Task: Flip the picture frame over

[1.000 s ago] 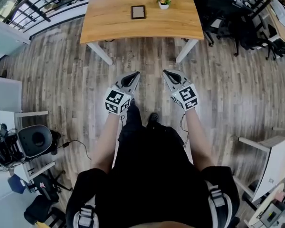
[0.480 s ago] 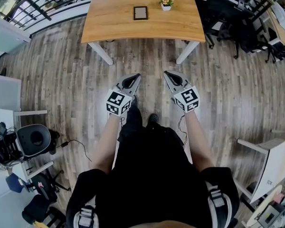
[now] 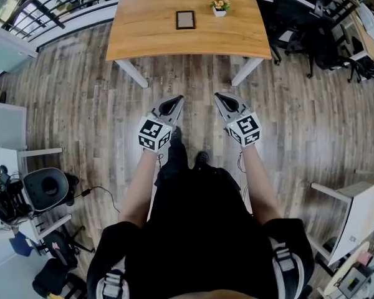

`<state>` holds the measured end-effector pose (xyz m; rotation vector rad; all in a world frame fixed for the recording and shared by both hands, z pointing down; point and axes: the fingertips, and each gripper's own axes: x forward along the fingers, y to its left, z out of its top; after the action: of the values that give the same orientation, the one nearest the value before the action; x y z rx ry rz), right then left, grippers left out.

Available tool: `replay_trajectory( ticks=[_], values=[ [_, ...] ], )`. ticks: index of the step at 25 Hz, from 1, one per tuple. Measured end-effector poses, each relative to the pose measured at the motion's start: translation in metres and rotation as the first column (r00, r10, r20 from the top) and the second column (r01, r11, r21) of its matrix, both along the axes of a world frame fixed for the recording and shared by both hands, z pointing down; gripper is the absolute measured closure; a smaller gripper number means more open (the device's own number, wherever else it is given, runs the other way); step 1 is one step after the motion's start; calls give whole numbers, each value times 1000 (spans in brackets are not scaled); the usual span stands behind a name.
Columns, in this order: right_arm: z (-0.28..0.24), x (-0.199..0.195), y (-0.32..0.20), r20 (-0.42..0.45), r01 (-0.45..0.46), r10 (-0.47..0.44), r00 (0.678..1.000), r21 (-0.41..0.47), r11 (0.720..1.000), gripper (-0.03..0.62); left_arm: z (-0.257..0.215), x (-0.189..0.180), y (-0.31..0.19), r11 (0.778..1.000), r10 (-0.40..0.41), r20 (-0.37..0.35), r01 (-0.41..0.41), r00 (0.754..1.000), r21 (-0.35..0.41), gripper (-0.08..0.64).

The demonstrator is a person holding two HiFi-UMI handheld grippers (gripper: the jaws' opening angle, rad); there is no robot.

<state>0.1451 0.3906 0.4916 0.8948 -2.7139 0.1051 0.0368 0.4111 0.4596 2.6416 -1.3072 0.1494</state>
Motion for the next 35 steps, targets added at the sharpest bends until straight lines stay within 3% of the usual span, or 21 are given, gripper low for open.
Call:
replay_trajectory(
  ticks=[20,35],
  values=[
    [-6,-66,-88,-11,-69,69,998,-8,998,586,2,-66,-90,998,61,-11,-61,998,-23,540],
    [1,-105,-126,-19,-131,131,991,-11,991,586,7,-105,-136,992,124,-13,-125,992,-21,540]
  ],
)
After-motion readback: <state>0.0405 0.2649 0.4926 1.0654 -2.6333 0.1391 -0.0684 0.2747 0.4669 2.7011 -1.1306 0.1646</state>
